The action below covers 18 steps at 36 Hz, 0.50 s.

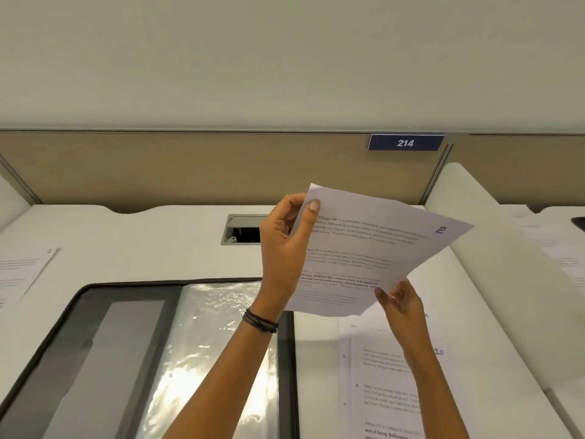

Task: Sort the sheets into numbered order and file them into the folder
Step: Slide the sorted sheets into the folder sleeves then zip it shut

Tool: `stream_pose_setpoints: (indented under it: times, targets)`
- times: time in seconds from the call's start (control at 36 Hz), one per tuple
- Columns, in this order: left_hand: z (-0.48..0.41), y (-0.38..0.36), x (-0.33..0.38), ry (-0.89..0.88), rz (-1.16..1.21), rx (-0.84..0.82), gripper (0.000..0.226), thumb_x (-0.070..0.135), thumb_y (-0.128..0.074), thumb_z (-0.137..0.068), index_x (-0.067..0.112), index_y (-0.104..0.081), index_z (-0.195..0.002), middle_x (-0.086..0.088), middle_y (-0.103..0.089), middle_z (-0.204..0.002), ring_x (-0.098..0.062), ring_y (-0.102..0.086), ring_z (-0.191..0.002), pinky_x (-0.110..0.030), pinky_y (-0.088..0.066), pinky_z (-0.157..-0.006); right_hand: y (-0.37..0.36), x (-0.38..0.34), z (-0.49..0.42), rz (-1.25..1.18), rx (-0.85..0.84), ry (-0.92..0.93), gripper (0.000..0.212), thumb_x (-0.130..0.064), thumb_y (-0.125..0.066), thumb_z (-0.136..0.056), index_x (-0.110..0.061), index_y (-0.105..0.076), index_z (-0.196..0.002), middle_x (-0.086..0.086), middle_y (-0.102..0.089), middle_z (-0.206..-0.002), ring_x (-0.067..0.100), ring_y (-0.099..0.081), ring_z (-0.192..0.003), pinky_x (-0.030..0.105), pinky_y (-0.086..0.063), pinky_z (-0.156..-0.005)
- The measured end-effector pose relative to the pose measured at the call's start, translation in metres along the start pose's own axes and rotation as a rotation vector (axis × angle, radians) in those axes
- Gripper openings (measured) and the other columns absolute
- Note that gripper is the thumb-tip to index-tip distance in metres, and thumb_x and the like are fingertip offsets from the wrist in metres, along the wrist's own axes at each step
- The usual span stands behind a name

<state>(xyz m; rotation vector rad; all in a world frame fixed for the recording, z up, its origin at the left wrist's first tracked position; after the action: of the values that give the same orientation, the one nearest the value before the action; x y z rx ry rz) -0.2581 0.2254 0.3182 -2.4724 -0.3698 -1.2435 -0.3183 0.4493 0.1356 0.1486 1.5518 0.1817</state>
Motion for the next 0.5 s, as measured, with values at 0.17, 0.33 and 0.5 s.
stream_pose_setpoints:
  times: [0.17,0.33,0.5]
  targets:
    - [0.016,0.028,0.009,0.047,0.006,0.092,0.011,0.016,-0.051,-0.094,0.017,-0.061,-0.090,0.014,-0.068,-0.077,-0.003,-0.062,-0.069,-0.015,-0.049,-0.060,0.000,-0.014,0.031,-0.122,-0.038,0.022,0.022,-0.007,-0.063,-0.087,-0.019,-0.057,-0.104,-0.006,-0.066,-0.102,0.009,-0.063,-0.094,0.023,-0.050,-0.084]
    - [0.025,0.060,0.005,0.145,0.053,0.209,0.012,0.019,-0.052,-0.095,0.013,-0.062,-0.095,0.009,-0.068,-0.079,-0.008,-0.062,-0.071,-0.019,-0.051,-0.061,-0.001,-0.028,0.049,-0.181,-0.062,0.074,0.015,-0.004,-0.062,-0.087,-0.018,-0.066,-0.093,-0.013,-0.073,-0.085,0.003,-0.067,-0.080,0.011,-0.051,-0.064]
    - [0.029,0.086,0.003,0.207,0.058,0.200,0.012,0.023,-0.051,-0.096,0.017,-0.061,-0.098,-0.002,-0.067,-0.087,-0.009,-0.064,-0.073,-0.023,-0.055,-0.063,-0.009,-0.042,0.064,-0.282,-0.015,0.101,0.014,-0.004,-0.061,-0.087,-0.014,-0.068,-0.095,-0.006,-0.074,-0.083,0.010,-0.069,-0.072,0.019,-0.054,-0.059]
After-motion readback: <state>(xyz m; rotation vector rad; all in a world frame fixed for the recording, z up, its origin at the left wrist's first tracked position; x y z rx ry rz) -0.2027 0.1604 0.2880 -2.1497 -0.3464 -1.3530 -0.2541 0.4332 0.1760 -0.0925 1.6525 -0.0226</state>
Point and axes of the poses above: each hand's wrist, its own z-axis away from the middle knuckle, its own y-axis out of the back of the hand, x = y × z, the point moved 9 cm from there along -z, towards the middle knuckle
